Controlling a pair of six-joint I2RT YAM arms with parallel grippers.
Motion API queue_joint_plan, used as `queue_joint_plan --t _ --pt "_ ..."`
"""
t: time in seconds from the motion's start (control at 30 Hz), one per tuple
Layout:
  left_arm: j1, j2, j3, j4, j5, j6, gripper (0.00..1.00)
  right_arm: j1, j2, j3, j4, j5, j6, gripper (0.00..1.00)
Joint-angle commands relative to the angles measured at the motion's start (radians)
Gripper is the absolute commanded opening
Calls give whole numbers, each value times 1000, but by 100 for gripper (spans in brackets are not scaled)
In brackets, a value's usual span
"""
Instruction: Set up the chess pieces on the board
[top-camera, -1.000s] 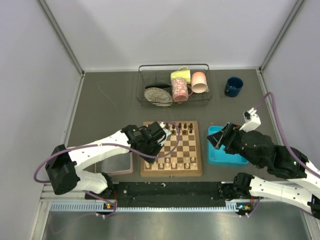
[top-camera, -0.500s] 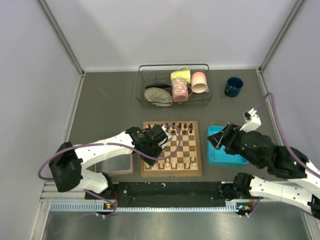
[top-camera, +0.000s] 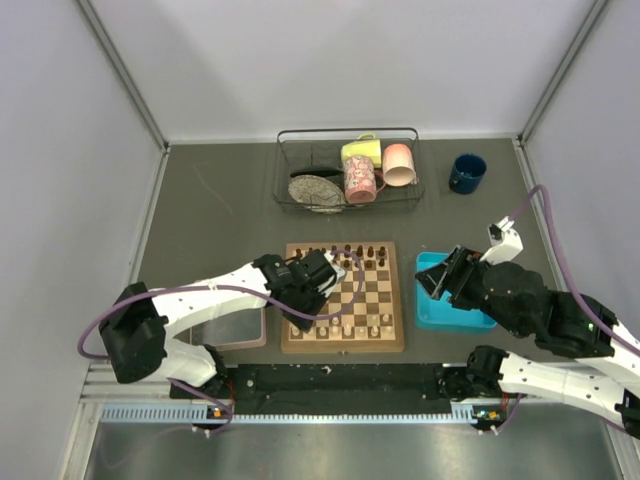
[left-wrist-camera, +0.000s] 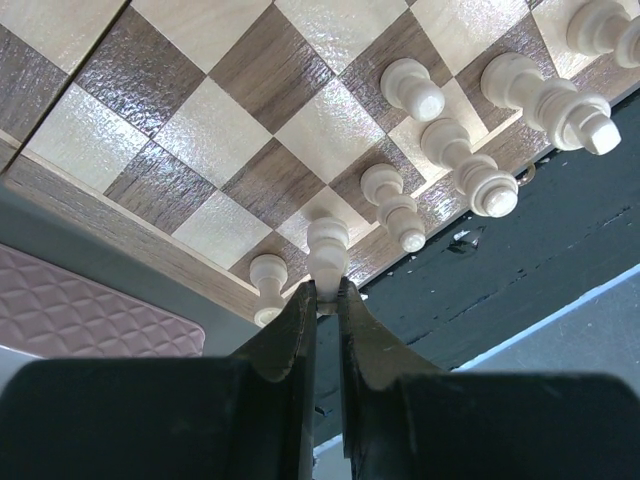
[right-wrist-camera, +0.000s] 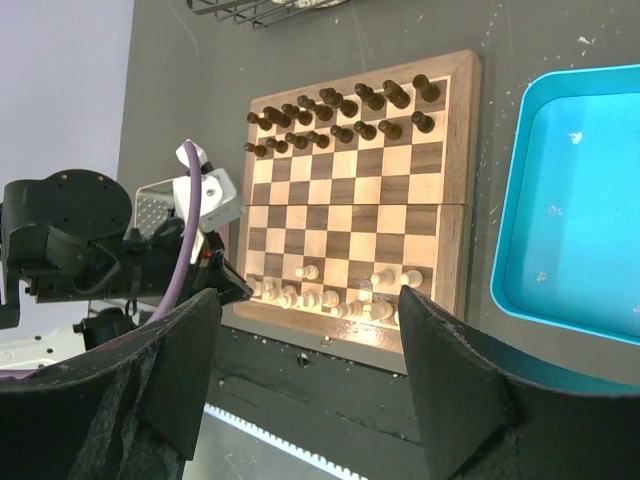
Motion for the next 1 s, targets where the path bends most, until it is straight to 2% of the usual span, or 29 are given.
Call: queue_joint_plan --t 0.0,0.97 --pt "-5 14 -4 26 11 -3 0 2 -22 2 -7 32 10 71" --pt "-8 27 -4 14 15 5 1 2 -22 6 -11 43 8 72"
